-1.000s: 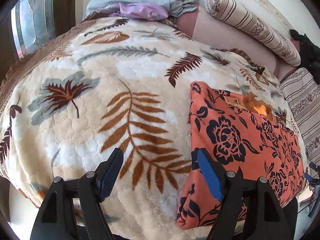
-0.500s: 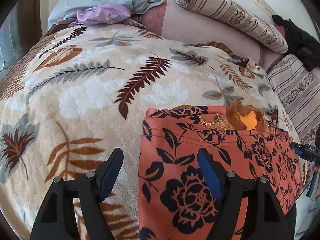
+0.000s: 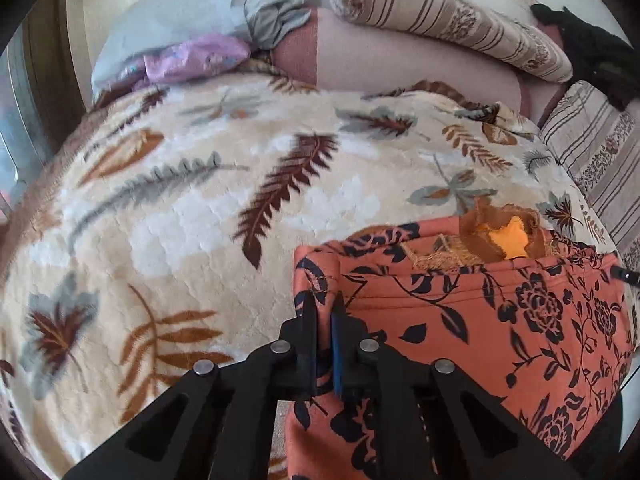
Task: Fold small clothes
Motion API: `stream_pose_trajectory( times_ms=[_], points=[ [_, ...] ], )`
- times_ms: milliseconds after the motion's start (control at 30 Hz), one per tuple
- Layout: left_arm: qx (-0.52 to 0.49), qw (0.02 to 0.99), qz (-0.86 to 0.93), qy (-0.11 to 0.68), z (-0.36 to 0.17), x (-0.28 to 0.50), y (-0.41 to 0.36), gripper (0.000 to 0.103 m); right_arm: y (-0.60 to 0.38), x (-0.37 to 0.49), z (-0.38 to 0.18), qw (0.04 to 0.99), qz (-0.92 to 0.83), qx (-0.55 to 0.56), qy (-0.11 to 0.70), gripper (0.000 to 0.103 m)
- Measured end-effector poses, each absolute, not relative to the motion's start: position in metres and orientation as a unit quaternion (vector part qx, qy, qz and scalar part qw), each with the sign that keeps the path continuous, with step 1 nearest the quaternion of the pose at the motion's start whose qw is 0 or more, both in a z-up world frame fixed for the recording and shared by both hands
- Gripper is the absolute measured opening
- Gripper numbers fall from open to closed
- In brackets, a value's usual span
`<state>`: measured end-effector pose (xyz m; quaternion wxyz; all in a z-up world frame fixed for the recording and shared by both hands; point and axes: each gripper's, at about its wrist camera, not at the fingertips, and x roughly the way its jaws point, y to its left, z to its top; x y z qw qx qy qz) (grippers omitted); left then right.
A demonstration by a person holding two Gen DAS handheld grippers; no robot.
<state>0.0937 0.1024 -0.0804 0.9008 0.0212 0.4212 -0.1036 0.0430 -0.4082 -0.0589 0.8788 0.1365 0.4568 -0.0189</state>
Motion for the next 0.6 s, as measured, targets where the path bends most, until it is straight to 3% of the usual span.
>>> stream_pose_trajectory(
  times_ms=[300,400,600],
  points=[
    [0.04,0.935,-0.114,0.332,-0.011,0.099,0.097,0.005,-0.411,0.043,0.009,0.918,-0.034,0.098,0.384,0.006],
    [0.047,0.923,-0.103,0.367,-0.04,0.138,0.092,0.006,-0.422,0.071,-0.004,0.909,-0.041,0.115,0.398,0.006],
    [0.07,0.877,-0.067,0.471,-0.135,0.181,0.083,0.007,-0.428,0.116,-0.096,0.857,-0.043,0.143,0.493,0.007]
  ],
)
